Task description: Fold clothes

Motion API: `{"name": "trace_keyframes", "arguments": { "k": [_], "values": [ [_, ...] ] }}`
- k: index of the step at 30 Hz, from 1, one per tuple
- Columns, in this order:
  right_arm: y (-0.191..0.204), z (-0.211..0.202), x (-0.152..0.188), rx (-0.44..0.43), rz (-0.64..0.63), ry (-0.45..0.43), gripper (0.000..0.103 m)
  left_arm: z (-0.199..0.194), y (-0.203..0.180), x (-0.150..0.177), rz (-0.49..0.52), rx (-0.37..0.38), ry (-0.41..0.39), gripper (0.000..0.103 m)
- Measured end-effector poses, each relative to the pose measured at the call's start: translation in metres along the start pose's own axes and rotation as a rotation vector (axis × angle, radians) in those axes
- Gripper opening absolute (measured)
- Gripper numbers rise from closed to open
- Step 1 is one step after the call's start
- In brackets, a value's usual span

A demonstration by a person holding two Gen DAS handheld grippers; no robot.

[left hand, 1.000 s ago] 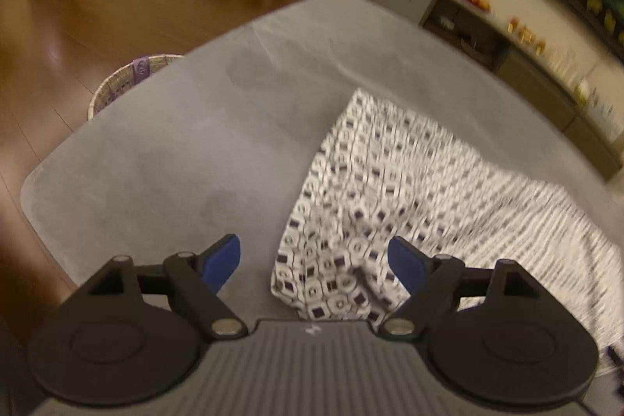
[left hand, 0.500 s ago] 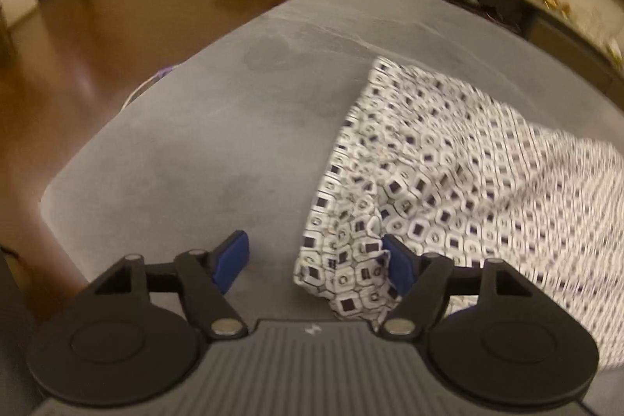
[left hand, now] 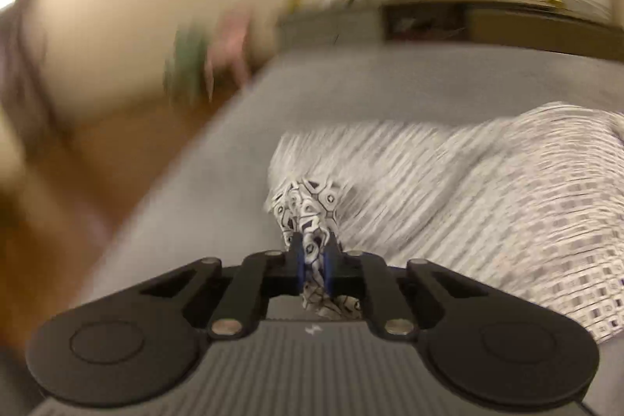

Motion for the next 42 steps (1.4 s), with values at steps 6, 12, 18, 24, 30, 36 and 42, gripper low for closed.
{"name": "trace_keyframes", "arguments": {
  "k": [6,12,18,24,30,36,42],
  "values": [
    [-0.044,-0.008,-0.019,-0.071,0.373,-0.008,0.086,-0.046,-0.170,-0.065,0.459,0.100,-0.302,0.013],
    [-0.091,-0.014,-0.004,-0.077,0.639,0.028,0.087,-0.069,-0.182,-0.056,0.395,0.293,-0.303,0.051],
    [-0.066,-0.019,-0.008,-0.239,0.702,0.075,0.088,-0.076,-0.154,-0.037,0.279,0.470,-0.253,0.055],
    [-0.015,0.011,-0.039,-0.360,0.627,0.224,0.093,-0.041,-0.155,-0.030,0.247,0.520,-0.155,0.068],
    [0.001,0.069,-0.054,-0.263,0.370,0.316,0.086,-0.047,-0.193,-0.033,0.294,0.638,-0.251,0.055],
    [-0.035,0.087,-0.060,-0.098,0.296,0.315,0.042,-0.072,-0.199,-0.035,0.344,0.705,-0.394,0.057],
    [-0.036,0.049,-0.069,-0.088,0.177,0.243,0.058,-0.054,-0.179,-0.046,0.258,0.694,-0.350,0.056]
  ]
}}
Point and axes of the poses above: each gripper's, at about its wrist camera, not at the fingertips, and z roughly the way its jaws point, y to its left, x to its underside, the point moved 10 cm from there along z, roughly the way its jaws point, and after that the axes turned 14 degrees about z, right-handed, at the moved point
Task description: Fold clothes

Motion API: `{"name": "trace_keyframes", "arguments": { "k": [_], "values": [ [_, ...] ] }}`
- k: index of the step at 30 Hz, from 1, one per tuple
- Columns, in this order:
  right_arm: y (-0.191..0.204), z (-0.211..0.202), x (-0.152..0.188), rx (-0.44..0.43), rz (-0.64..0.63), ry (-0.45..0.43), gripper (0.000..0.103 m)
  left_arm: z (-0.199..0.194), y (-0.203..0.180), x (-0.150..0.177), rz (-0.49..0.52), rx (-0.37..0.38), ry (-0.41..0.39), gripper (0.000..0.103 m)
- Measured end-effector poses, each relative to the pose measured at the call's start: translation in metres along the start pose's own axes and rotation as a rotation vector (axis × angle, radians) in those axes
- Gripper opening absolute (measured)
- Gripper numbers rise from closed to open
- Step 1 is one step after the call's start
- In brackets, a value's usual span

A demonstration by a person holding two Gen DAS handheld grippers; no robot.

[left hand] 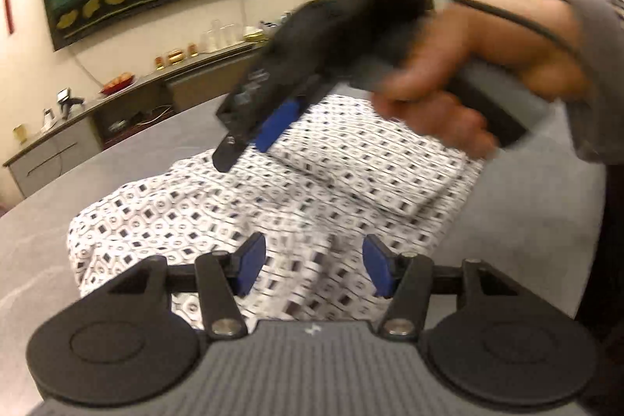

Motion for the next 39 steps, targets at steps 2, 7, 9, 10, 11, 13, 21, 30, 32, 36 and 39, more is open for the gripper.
{"name": "trace_keyframes", "arguments": {
  "k": [2,7,9,10,11,13,21,30,32,36,39],
  "values": [
    [0.002,-0.006,0.007,-0.051,0.024,0.008,0.068,0.006,-0.004,0.001,-0.006,0.027,0.041,0.056],
    [0.012,0.022,0.015,-0.110,0.117,0.081,0.071,-0.005,-0.011,-0.003,0.044,0.092,0.019,0.057],
    [0.012,0.034,0.018,-0.103,0.160,0.101,0.074,-0.017,0.014,-0.002,-0.006,0.055,0.008,0.057],
    [0.012,0.037,0.021,-0.106,0.176,0.109,0.076,-0.021,0.033,0.001,-0.045,0.018,0.017,0.057],
    [0.013,0.040,0.025,-0.106,0.186,0.117,0.076,-0.024,0.054,0.009,-0.095,-0.021,0.038,0.057],
    [0.015,0.042,0.031,-0.090,0.154,0.104,0.076,-0.033,0.095,0.029,-0.231,-0.084,0.065,0.055],
    [0.028,0.019,0.037,-0.035,0.059,0.029,0.011,-0.051,0.170,0.065,-0.523,-0.158,0.082,0.054],
    [-0.010,0.017,0.048,0.060,0.041,0.016,0.024,0.031,0.183,0.060,-0.488,-0.079,0.192,0.054],
    [-0.015,0.014,0.047,0.102,0.043,-0.019,0.041,0.038,0.187,0.070,-0.567,-0.048,0.190,0.053],
    [0.012,-0.027,0.030,0.098,-0.112,-0.211,0.047,0.044,0.192,0.081,-0.588,-0.023,0.196,0.055],
    [0.036,-0.012,0.060,0.022,-0.227,-0.087,0.045,0.049,0.199,0.083,-0.585,-0.044,0.195,0.056]
  ]
}}
Point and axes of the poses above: each gripper's, at about its wrist camera, not at the fingertips, and z roughly the way its jaws point, y to its left, x to its underside, the point moved 10 cm from there along z, roughly the way its jaws point, and after that the axes turned 14 degrees about z, right-handed, at the moved point
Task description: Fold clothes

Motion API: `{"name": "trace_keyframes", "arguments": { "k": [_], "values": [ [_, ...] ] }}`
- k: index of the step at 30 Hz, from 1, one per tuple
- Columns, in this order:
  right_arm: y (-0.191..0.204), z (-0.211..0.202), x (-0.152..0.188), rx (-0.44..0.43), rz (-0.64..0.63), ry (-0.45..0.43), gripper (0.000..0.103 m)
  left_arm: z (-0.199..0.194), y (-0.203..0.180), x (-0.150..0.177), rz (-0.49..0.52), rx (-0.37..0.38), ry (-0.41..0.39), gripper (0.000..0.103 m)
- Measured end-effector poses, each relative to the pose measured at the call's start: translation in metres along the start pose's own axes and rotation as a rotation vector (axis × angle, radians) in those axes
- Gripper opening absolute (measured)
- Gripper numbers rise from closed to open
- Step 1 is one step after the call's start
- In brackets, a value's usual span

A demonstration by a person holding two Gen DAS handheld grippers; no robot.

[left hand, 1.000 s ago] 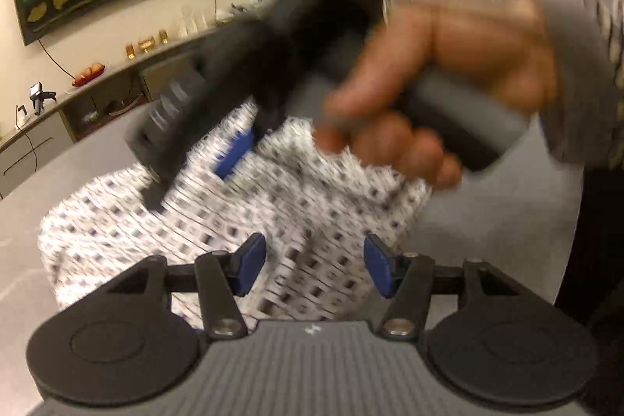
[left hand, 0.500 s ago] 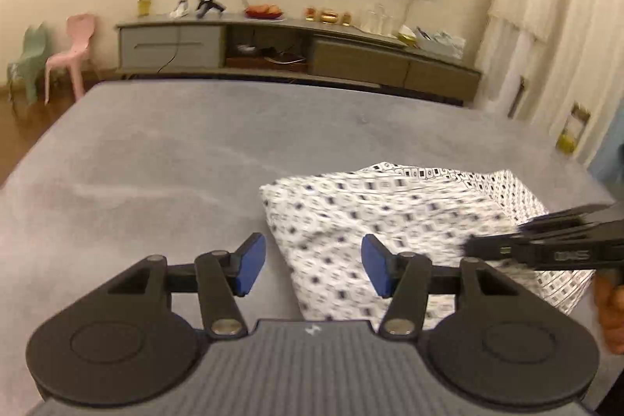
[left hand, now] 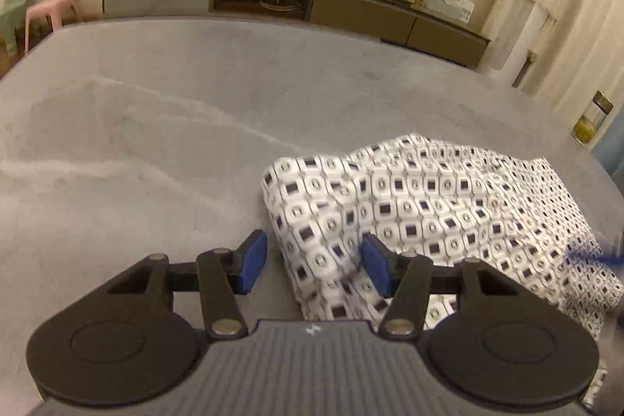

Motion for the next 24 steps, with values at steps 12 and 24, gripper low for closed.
{"name": "trace_keyframes", "arguments": {
  "k": [12,24],
  "values": [
    [0.012,-0.045,0.025,-0.044,-0.091,-0.011,0.044,-0.021,-0.025,-0.023,0.067,-0.105,-0.081,0.053],
    [-0.005,-0.038,0.033,-0.011,-0.055,0.000,0.045,-0.015,-0.037,-0.019,0.073,-0.152,-0.022,0.051]
  ]
}}
Point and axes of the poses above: each gripper's, at about its wrist camera, not at the fingertips, and z roughly the way its jaws point, y to its left, x to its underside, the point moved 10 cm from there along z, roughly the way its jaws point, and after that the axes turned 14 degrees about z, right-handed, at the moved point
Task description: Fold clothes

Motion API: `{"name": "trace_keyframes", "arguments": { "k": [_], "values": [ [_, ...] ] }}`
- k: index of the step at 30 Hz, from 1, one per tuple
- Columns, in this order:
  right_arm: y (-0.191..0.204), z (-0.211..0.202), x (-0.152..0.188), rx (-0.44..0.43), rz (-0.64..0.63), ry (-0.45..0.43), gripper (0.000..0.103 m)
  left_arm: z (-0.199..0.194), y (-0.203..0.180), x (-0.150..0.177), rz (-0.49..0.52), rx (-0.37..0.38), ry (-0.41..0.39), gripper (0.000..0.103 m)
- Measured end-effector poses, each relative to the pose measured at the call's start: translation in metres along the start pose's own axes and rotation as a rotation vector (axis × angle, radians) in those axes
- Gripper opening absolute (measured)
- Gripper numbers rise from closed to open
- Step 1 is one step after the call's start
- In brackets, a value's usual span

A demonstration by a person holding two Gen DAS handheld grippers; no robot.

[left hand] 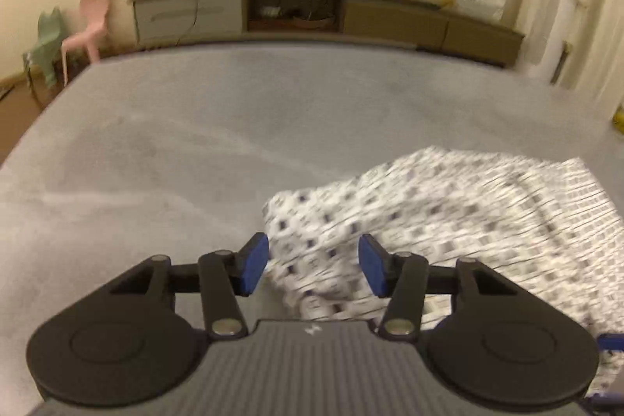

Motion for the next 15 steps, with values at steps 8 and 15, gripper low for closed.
{"name": "trace_keyframes", "arguments": {
  "k": [8,15],
  "values": [
    [-0.040,0.019,-0.009,0.128,0.046,-0.016,0.046,0.009,-0.081,-0.002,0.092,0.084,0.040,0.053],
    [-0.083,0.042,0.002,0.233,0.095,0.065,0.046,0.029,-0.084,0.011,0.083,0.057,0.082,0.054]
  ]
}}
Point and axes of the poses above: each gripper's, at about its wrist camera, not at the fingertips, and z roughly the way its jaws point, y to its left, x to its underside, the point moved 10 cm from there along z, roughly the way its jaws point, and after that the axes turned 14 degrees about z, right-handed, at the moved point
